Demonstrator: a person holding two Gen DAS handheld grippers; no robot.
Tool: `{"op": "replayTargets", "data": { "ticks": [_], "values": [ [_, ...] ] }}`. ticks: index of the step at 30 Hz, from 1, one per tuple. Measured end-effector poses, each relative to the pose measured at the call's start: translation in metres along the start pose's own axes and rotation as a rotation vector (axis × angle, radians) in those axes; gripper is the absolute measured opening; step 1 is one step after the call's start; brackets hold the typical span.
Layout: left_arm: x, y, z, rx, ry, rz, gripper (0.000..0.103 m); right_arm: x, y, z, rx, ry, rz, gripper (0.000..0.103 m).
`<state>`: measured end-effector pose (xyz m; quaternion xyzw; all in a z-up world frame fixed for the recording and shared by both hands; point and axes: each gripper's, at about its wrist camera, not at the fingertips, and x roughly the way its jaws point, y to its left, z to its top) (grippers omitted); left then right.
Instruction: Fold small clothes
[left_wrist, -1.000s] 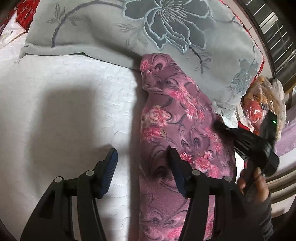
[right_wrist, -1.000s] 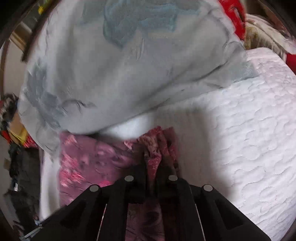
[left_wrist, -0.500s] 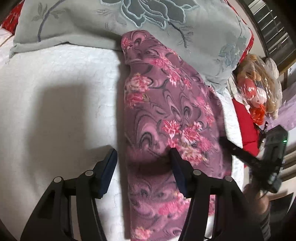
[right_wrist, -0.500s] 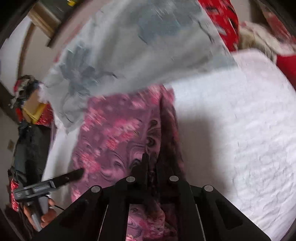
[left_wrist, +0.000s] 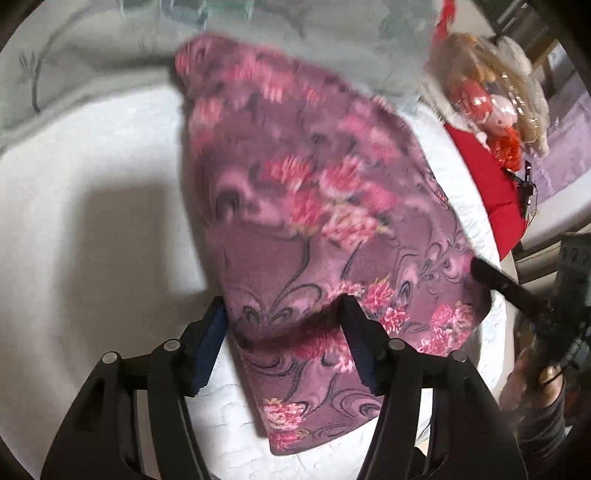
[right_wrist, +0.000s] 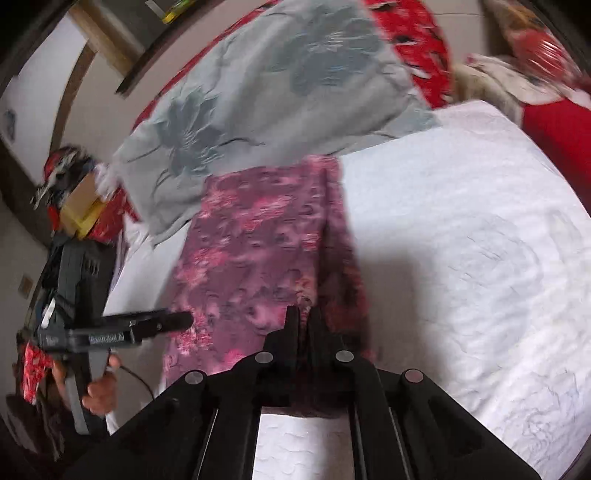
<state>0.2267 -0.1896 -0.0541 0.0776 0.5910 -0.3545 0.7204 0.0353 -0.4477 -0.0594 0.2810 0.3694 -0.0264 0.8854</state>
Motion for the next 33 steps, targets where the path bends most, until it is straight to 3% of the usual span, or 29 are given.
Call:
{"op": "replayTargets", "data": {
  "ticks": [2,4,6,9,13,17,18,19,22,23,26,27,29,31,33],
  "values": [
    [0.0,0.002,0.0,-0.015,0.005,-0.013,0.061,0.019,-0.019,-0.009,0.043,0.085,-0.074,0.001],
    [-0.012,0.003,0.004,-0.005,-0.02,-0.039,0.061,0.022,-0.03,-0.015,0.076,0.112,-0.11,0.0],
    [-0.027,0.009,0.009,-0.037,-0.073,-0.067,0.061,0.011,-0.029,-0.009,0.094,0.086,-0.099,0.007],
    [-0.029,0.026,0.017,-0.137,-0.108,-0.139,0.061,-0.004,-0.021,0.013,0.125,-0.024,-0.034,0.01],
    [-0.008,0.037,0.023,-0.218,-0.077,-0.146,0.061,0.008,-0.014,0.037,0.147,-0.06,0.008,0.045],
    [-0.009,0.036,0.02,-0.233,-0.105,-0.159,0.061,0.054,-0.007,0.044,0.124,0.021,-0.014,0.042],
    [-0.015,0.036,0.019,-0.233,-0.133,-0.154,0.061,0.062,-0.003,0.044,0.104,0.039,-0.005,0.019],
    [-0.021,0.035,0.02,-0.229,-0.168,-0.144,0.061,0.061,0.005,0.045,0.06,0.021,0.022,0.006],
    [-0.026,0.038,0.023,-0.234,-0.217,-0.067,0.061,0.05,0.008,0.051,0.032,-0.06,0.016,0.005],
    [-0.021,0.041,0.024,-0.243,-0.209,-0.047,0.062,0.054,0.002,0.051,0.054,-0.038,0.02,0.006],
    [-0.014,0.054,0.024,-0.294,-0.188,-0.115,0.061,0.072,-0.01,0.047,0.093,0.064,0.006,0.007],
    [-0.017,0.058,0.024,-0.308,-0.206,-0.124,0.061,0.07,-0.007,0.052,0.087,0.052,0.003,0.013],
    [-0.023,0.064,0.024,-0.318,-0.241,-0.1,0.062,0.066,-0.003,0.066,0.1,0.013,0.021,0.016],
    [-0.025,0.065,0.024,-0.314,-0.256,-0.054,0.062,0.069,-0.002,0.079,0.12,-0.013,0.029,0.037],
    [-0.023,0.064,0.024,-0.3,-0.252,-0.035,0.062,0.079,-0.001,0.091,0.129,-0.025,0.017,0.042]
  ]
}}
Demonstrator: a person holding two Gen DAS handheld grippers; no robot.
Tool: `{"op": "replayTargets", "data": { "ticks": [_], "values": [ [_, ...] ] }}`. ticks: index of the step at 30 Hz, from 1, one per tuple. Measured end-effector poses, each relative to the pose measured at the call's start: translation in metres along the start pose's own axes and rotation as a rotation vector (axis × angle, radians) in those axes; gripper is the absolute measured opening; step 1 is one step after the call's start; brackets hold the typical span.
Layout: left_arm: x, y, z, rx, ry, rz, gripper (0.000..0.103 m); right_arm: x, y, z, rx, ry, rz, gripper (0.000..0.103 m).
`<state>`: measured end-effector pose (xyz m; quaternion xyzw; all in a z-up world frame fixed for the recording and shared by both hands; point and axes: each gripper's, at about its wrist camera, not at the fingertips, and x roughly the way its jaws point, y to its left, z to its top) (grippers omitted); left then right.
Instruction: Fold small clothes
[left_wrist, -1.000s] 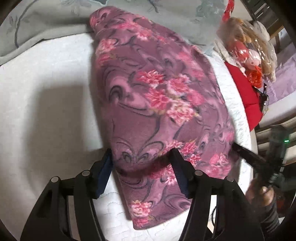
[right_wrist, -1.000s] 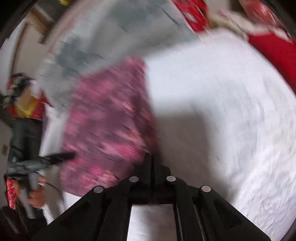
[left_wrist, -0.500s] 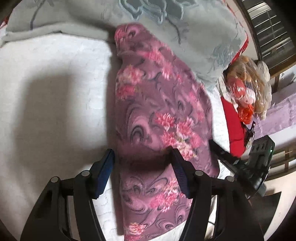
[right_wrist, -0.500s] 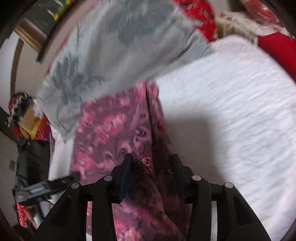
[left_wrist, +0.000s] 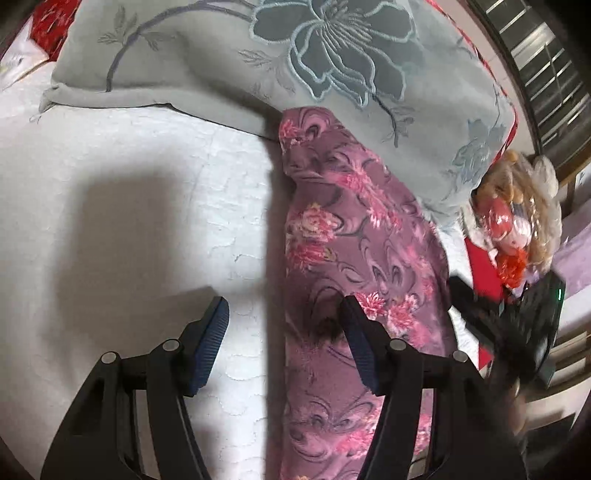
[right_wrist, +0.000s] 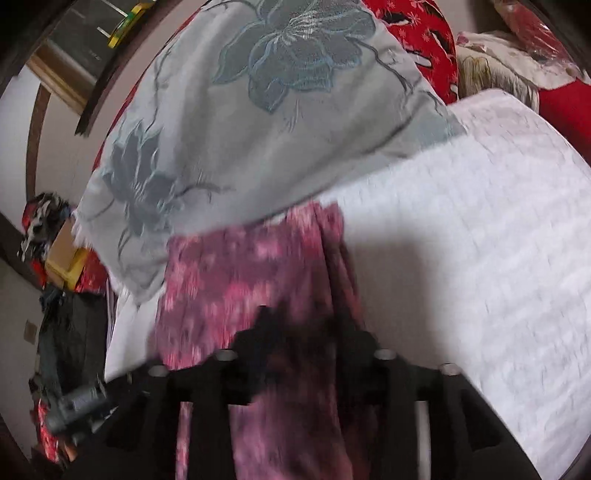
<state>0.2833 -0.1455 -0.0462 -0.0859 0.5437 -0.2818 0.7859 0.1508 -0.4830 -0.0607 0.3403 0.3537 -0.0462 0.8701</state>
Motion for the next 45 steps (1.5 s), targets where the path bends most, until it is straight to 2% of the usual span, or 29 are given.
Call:
{"op": "replayTargets", "data": {
  "ticks": [5,6,7,11,14,15,20,22,26,27,28,30,32,33,35,36,39,43,45],
  "values": [
    [0.002,-0.011,0.0,0.044,-0.021,0.041,0.062,0.027,0.006,0.022,0.031,-0.009,-0.022,0.042],
    [0.004,-0.013,0.001,0.048,-0.023,0.045,0.062,0.03,0.009,0.025,0.015,-0.008,-0.026,0.031],
    [0.004,-0.013,0.001,0.049,-0.022,0.045,0.062,0.032,0.013,0.028,-0.006,-0.01,-0.025,0.003],
    [0.007,-0.016,0.003,0.046,-0.021,0.043,0.062,0.02,0.022,0.031,-0.059,-0.086,-0.014,0.004],
    [0.007,-0.018,0.003,0.044,-0.018,0.038,0.062,0.037,0.008,0.027,-0.045,-0.016,-0.082,0.004],
    [0.006,-0.018,0.003,0.05,-0.02,0.043,0.062,0.04,0.004,0.024,-0.041,-0.002,-0.082,0.004],
    [0.003,-0.02,0.004,0.057,-0.03,0.056,0.062,0.025,0.007,0.024,-0.035,-0.038,-0.039,0.005],
    [0.002,-0.02,0.004,0.061,-0.034,0.066,0.062,0.018,0.012,0.024,-0.043,-0.036,-0.015,0.01],
    [-0.001,-0.02,0.004,0.056,-0.038,0.069,0.062,0.006,0.015,0.016,-0.068,-0.041,-0.024,0.012],
    [-0.001,-0.019,0.004,0.054,-0.038,0.069,0.062,0.005,0.015,0.014,-0.069,-0.038,-0.028,0.018],
    [-0.001,-0.019,0.004,0.053,-0.038,0.07,0.062,0.006,0.014,0.012,-0.068,-0.031,-0.03,0.029],
    [-0.001,-0.02,0.004,0.055,-0.038,0.072,0.062,0.012,0.012,0.007,-0.062,-0.001,-0.034,0.033],
    [-0.002,-0.021,0.003,0.062,-0.043,0.076,0.062,0.016,0.011,0.003,-0.081,0.02,-0.044,0.033],
    [-0.003,-0.022,0.003,0.066,-0.047,0.079,0.062,0.016,0.013,0.002,-0.092,0.017,-0.042,0.029],
    [-0.004,-0.023,0.002,0.072,-0.053,0.087,0.062,0.012,0.018,0.001,-0.119,-0.004,-0.037,0.008],
    [-0.005,-0.023,0.002,0.075,-0.056,0.091,0.062,0.008,0.021,0.003,-0.127,-0.025,-0.027,0.005],
    [-0.004,-0.023,0.002,0.073,-0.056,0.098,0.062,0.001,0.021,0.008,-0.13,-0.074,-0.033,0.004],
    [-0.001,-0.02,0.002,0.064,-0.045,0.088,0.062,0.025,0.008,0.005,-0.109,0.022,-0.086,0.005],
    [-0.003,-0.017,0.004,0.061,-0.05,0.087,0.062,0.023,0.006,0.005,-0.086,0.012,-0.073,0.01]
  ]
}}
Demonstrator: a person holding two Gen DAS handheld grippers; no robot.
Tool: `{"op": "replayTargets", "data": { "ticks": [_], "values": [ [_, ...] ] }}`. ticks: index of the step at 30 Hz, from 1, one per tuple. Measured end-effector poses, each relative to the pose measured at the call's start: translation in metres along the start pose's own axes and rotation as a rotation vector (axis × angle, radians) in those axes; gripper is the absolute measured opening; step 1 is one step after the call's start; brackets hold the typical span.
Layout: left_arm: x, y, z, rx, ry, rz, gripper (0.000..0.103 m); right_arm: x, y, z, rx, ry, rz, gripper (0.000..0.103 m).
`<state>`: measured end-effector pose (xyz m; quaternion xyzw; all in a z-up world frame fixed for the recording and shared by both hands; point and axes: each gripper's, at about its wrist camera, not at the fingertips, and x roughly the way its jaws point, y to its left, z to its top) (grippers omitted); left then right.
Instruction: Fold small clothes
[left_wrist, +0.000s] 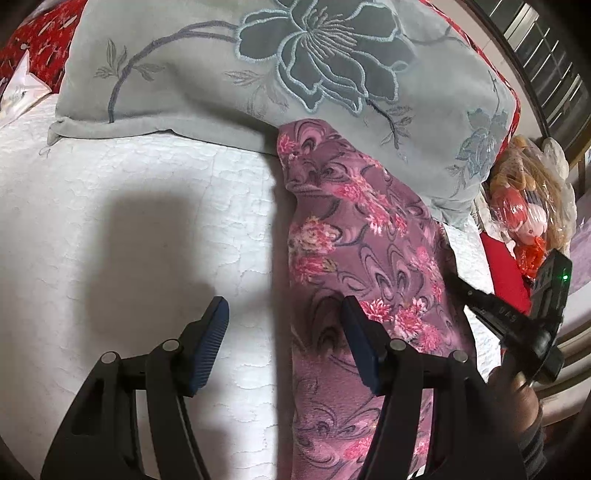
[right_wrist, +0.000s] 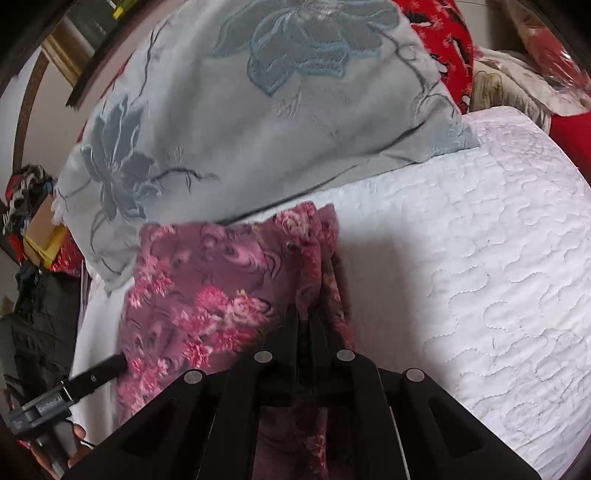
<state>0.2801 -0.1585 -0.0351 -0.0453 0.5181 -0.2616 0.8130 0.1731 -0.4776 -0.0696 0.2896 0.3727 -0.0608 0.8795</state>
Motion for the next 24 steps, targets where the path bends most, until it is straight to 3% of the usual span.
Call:
{"op": "replayTargets", "data": {
  "ticks": [2,4,6,8,9,10,13,15,17,20,21,22,24],
  "values": [
    [-0.002,0.006,0.002,-0.025,-0.009,-0.006,0.062,-0.004,-0.002,0.005,0.042,-0.018,0.041,0.012],
    [-0.001,0.014,0.003,-0.058,-0.008,-0.026,0.062,-0.004,-0.004,0.011,0.089,-0.032,0.064,0.025],
    [0.004,0.019,0.002,-0.087,0.007,-0.047,0.063,0.003,-0.003,0.017,0.097,-0.03,0.062,0.031],
    [0.007,0.02,0.001,-0.099,0.007,-0.066,0.063,0.013,0.001,0.021,0.082,-0.007,0.058,0.026],
    [0.007,0.019,0.001,-0.098,0.002,-0.066,0.063,0.015,0.006,0.023,0.057,-0.007,0.059,0.008],
    [0.008,0.017,0.0,-0.092,-0.005,-0.061,0.063,0.012,0.012,0.025,0.029,-0.037,0.058,0.005],
    [0.014,0.012,-0.001,-0.078,-0.006,-0.043,0.063,0.011,0.012,0.029,0.024,-0.076,0.031,0.004],
    [0.015,0.011,-0.002,-0.082,-0.005,-0.048,0.063,0.03,0.003,0.029,0.026,0.004,-0.027,0.005],
    [0.013,0.01,-0.002,-0.076,0.0,-0.05,0.063,0.031,-0.002,0.029,0.039,0.016,-0.014,0.004],
    [0.009,0.015,0.0,-0.087,0.024,-0.083,0.063,0.008,-0.002,0.029,0.041,-0.012,-0.009,0.015],
    [0.008,0.016,0.0,-0.096,0.032,-0.103,0.063,0.0,-0.006,0.028,0.051,-0.012,-0.001,0.026],
    [0.008,0.017,0.0,-0.102,0.04,-0.121,0.063,-0.007,-0.012,0.025,0.07,-0.006,0.02,0.043],
    [0.009,0.016,-0.001,-0.109,0.07,-0.148,0.063,-0.018,-0.029,0.015,0.115,0.001,0.078,0.056]
  ]
}}
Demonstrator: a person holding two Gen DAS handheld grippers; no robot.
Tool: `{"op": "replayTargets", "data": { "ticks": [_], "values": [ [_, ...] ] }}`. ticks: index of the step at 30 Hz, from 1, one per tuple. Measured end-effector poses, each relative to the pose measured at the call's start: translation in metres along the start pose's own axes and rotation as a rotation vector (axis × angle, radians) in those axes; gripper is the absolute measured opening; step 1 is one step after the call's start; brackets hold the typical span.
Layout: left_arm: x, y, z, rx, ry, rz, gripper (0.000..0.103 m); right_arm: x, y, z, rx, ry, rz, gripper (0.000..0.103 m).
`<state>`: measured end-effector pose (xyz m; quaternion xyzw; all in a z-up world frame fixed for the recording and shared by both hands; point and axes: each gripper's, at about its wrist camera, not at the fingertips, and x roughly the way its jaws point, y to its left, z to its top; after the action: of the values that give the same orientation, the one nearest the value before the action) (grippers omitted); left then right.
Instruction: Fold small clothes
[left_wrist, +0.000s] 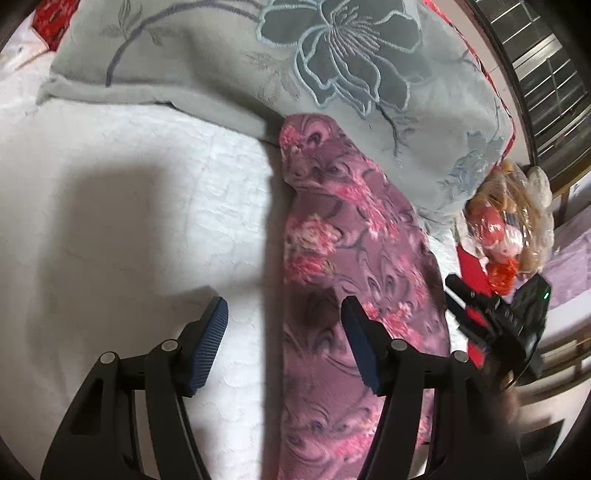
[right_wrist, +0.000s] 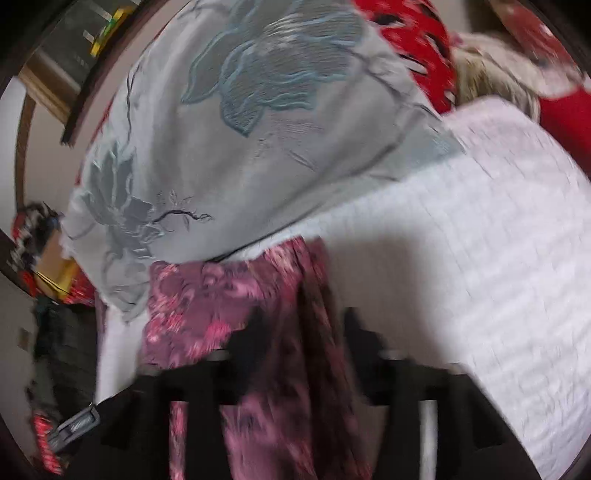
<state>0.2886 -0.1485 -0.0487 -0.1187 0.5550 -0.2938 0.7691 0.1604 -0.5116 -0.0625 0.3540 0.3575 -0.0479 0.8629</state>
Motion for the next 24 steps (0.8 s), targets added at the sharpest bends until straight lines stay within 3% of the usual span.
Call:
{"op": "replayTargets", "data": {
  "ticks": [3,5,6,8,9,12,14,15,19,20,24],
  "values": [
    [0.01,-0.008,-0.002,-0.003,0.069,-0.056,0.063,-0.001,-0.017,-0.012,0.032,0.032,0.072,0.058],
    [0.022,-0.02,-0.003,0.012,0.13,-0.097,0.064,0.01,-0.022,-0.02,0.062,0.089,0.142,0.066],
    [0.028,-0.025,-0.004,0.019,0.156,-0.09,0.067,0.019,-0.022,-0.024,0.069,0.128,0.181,0.068],
    [0.035,-0.034,-0.003,0.047,0.16,-0.07,0.077,0.021,-0.012,-0.027,0.03,0.097,0.189,0.073],
    [0.037,-0.037,-0.003,0.051,0.159,-0.057,0.077,0.023,-0.007,-0.028,0.022,0.104,0.204,0.079],
    [0.04,-0.042,-0.001,0.024,0.162,-0.04,0.079,0.027,0.0,-0.028,-0.002,0.128,0.197,0.079],
    [0.042,-0.044,0.0,0.011,0.173,-0.026,0.078,0.029,0.007,-0.028,-0.048,0.147,0.157,0.072],
    [0.043,-0.045,0.001,0.009,0.179,-0.02,0.074,0.03,0.011,-0.028,-0.074,0.153,0.132,0.058],
    [0.042,-0.056,0.002,0.061,0.188,0.037,0.041,0.02,0.019,-0.03,-0.161,0.124,0.069,0.023],
    [0.039,-0.06,0.002,0.079,0.182,0.048,0.033,0.016,0.022,-0.031,-0.188,0.102,0.048,0.02],
    [0.025,-0.08,-0.004,0.158,0.133,0.095,0.026,0.007,0.039,-0.037,-0.256,0.049,0.001,0.018]
  ]
}}
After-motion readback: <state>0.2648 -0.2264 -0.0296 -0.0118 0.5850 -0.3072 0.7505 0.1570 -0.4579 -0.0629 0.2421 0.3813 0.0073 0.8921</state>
